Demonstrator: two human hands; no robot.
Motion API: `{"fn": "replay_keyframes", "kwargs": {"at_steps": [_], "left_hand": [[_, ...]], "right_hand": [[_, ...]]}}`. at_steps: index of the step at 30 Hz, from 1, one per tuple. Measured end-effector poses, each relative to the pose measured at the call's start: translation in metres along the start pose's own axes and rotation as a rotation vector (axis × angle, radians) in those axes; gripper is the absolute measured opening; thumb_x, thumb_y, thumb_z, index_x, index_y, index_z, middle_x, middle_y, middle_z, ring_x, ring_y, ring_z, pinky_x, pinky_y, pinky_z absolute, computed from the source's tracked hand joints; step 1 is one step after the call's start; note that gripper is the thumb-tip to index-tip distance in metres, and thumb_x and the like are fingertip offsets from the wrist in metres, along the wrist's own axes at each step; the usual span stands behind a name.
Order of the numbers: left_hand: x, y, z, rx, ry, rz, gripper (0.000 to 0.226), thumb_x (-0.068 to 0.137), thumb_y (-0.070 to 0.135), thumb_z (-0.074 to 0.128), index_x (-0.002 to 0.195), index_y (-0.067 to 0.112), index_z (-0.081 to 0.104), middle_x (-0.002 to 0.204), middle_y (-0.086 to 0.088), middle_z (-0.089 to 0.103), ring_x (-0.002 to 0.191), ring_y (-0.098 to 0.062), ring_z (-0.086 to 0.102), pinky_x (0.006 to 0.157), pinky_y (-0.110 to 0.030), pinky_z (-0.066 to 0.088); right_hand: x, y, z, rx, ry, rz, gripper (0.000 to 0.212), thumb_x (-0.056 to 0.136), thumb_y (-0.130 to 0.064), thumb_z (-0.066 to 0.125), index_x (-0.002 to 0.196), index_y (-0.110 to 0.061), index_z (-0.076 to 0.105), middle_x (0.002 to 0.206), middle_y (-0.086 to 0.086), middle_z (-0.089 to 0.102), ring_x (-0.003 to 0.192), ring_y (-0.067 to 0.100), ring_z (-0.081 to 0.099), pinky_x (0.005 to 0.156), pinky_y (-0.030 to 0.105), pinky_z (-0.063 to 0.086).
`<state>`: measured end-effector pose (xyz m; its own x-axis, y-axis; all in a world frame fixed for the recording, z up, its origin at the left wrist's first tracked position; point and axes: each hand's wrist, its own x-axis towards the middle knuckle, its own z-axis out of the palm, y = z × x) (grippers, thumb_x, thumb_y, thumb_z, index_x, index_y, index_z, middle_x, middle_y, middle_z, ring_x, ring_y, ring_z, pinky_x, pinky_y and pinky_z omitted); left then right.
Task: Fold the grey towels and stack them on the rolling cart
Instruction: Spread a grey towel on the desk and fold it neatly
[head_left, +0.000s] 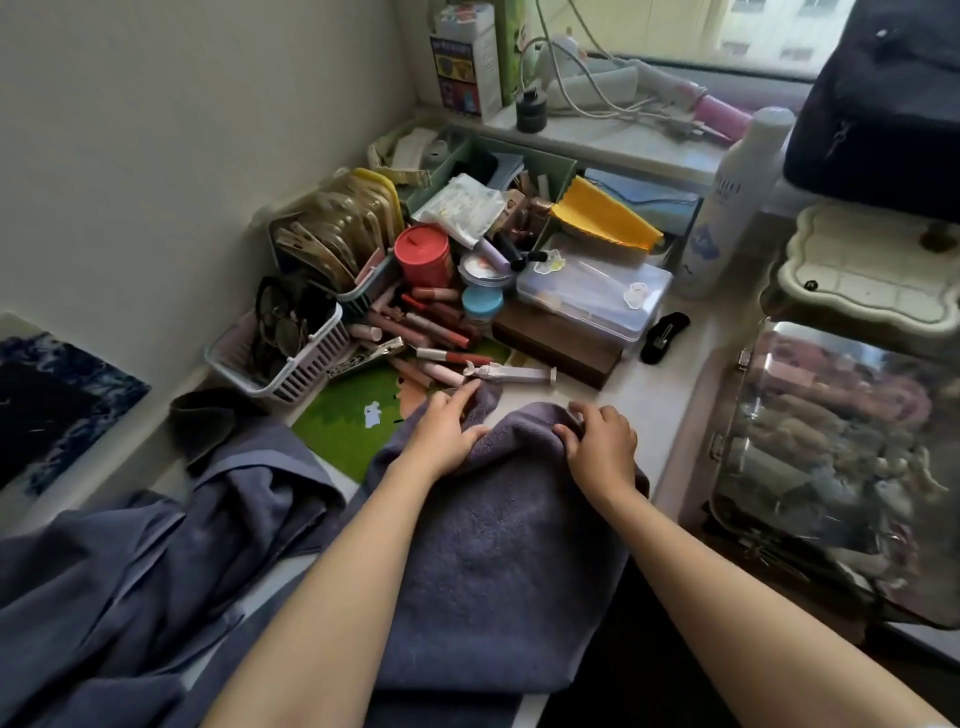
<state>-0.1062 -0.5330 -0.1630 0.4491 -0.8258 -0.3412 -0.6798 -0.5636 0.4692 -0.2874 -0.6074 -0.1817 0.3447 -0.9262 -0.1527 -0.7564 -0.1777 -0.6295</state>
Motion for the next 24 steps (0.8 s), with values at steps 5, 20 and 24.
{"fn": "replay_keyframes", "kwargs": {"at_steps": [5, 20, 24], "left_hand": [[0.001, -0.01, -0.004, -0.289, 0.156, -0.152, 0.015, 0.081, 0.025, 0.07, 0.092, 0.016, 0.064, 0.084, -0.002, 0.061, 0.085, -0.021, 0.058, 0.071, -0.025, 0.039], [0.041, 0.04, -0.102, -0.956, 0.548, -0.228, 0.058, 0.079, 0.031, 0.067, 0.129, 0.033, 0.036, 0.128, -0.012, 0.055, 0.123, -0.031, 0.048, 0.105, -0.048, 0.04], [0.068, 0.047, -0.105, -0.336, 0.329, -0.172, 0.076, 0.082, 0.038, 0.054, 0.133, 0.064, 0.004, 0.147, -0.016, 0.036, 0.132, -0.039, 0.036, 0.111, -0.055, 0.026]], "right_hand": [[0.003, -0.001, -0.009, 0.197, 0.031, 0.091, 0.021, 0.09, -0.027, 0.056, 0.073, -0.015, 0.053, 0.079, 0.009, 0.059, 0.081, 0.029, 0.055, 0.069, 0.031, 0.031], [0.032, -0.05, -0.105, 0.248, 0.233, 0.092, 0.024, 0.093, -0.035, 0.05, 0.093, -0.016, 0.064, 0.095, 0.009, 0.068, 0.096, 0.032, 0.058, 0.068, 0.031, 0.037], [0.047, -0.039, -0.121, 0.004, 0.198, 0.072, 0.026, 0.093, -0.036, 0.049, 0.101, -0.018, 0.066, 0.104, 0.008, 0.069, 0.102, 0.031, 0.058, 0.077, 0.033, 0.038]]}}
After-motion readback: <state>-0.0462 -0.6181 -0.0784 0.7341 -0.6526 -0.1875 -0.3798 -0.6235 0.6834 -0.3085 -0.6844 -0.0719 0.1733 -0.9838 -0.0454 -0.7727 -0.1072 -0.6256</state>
